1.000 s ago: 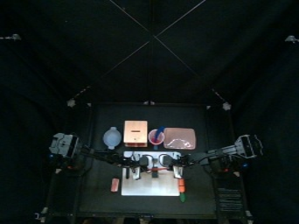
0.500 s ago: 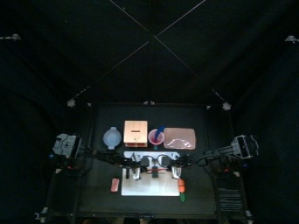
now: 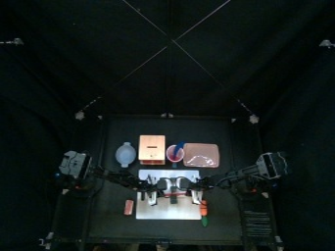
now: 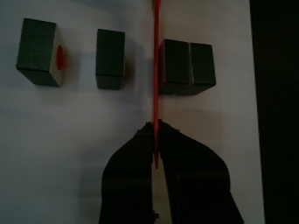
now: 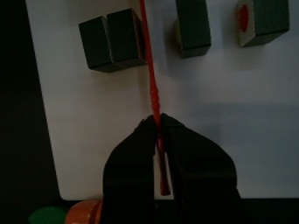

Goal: Place sushi on board then cut the sushi with the knife then place the pieces on the plate
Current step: Cut the sushi into 4 pieces

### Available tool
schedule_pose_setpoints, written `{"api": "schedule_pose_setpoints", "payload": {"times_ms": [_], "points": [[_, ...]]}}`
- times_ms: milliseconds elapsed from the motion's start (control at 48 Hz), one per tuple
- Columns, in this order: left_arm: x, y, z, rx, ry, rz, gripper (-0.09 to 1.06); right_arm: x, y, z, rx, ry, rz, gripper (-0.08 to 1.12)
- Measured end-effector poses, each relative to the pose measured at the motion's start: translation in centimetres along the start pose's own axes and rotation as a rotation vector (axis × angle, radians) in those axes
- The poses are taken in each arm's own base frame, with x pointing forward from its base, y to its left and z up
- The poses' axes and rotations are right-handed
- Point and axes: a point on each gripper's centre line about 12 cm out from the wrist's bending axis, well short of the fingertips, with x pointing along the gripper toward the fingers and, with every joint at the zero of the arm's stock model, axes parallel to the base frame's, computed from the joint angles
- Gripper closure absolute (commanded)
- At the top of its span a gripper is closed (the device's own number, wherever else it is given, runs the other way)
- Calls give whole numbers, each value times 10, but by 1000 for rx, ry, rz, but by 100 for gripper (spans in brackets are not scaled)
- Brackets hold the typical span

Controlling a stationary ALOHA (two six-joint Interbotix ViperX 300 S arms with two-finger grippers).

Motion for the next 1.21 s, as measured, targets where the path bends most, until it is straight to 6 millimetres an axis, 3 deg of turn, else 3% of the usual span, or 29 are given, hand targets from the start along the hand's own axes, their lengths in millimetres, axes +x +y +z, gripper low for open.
{"api": "schedule_pose_setpoints", "payload": {"times_ms": [188, 521, 833, 1208], "points": [[-5, -2, 6, 8, -13, -7, 57, -7, 1, 5, -30, -17, -4, 75], [-36, -12, 27, 52, -92, -36, 57, -41, 6, 19, -44, -94, 16, 75], [-35, -27, 22, 64, -86, -63, 57, -39, 18, 17, -30, -93, 51, 75], [-20, -25, 15, 50, -52, -53, 57, -26, 18, 11, -27, -53, 44, 75]]}}
